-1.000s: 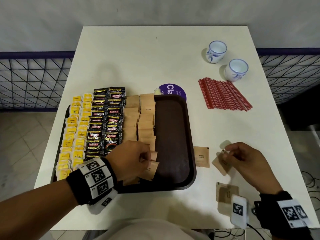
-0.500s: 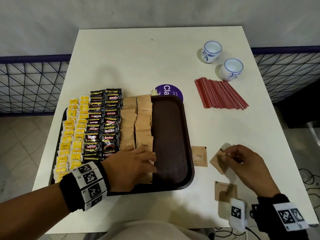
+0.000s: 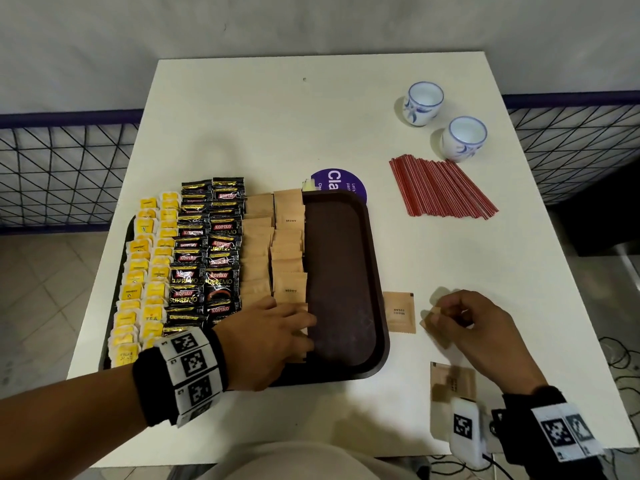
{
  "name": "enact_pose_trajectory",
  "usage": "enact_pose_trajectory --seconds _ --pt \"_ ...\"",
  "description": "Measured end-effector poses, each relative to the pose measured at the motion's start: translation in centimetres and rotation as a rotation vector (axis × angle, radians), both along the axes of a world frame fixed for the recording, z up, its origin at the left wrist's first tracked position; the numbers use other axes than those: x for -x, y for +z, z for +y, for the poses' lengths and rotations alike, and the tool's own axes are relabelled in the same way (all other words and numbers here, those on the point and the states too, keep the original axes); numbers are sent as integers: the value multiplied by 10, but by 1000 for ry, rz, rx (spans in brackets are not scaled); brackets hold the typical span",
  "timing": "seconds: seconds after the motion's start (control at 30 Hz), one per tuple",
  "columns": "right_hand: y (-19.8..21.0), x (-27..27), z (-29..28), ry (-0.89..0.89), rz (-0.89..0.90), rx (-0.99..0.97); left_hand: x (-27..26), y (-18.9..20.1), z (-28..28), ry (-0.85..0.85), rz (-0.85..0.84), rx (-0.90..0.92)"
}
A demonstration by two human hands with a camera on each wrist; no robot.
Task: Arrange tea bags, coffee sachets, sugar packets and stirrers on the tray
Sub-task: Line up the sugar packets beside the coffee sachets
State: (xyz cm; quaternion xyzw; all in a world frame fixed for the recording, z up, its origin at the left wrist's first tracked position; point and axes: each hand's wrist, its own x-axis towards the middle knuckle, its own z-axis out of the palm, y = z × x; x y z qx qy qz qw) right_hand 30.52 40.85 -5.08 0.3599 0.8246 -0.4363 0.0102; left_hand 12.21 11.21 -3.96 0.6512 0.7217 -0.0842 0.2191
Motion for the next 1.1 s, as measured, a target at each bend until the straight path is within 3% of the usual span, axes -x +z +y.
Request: enact_pose_trajectory --seconds 0.73,1.1 --pt "0 0 2 5 21 -36 0 -8 13 211 149 -104" --pt "-1 -2 5 4 12 -52 3 -11 15 313 132 -137"
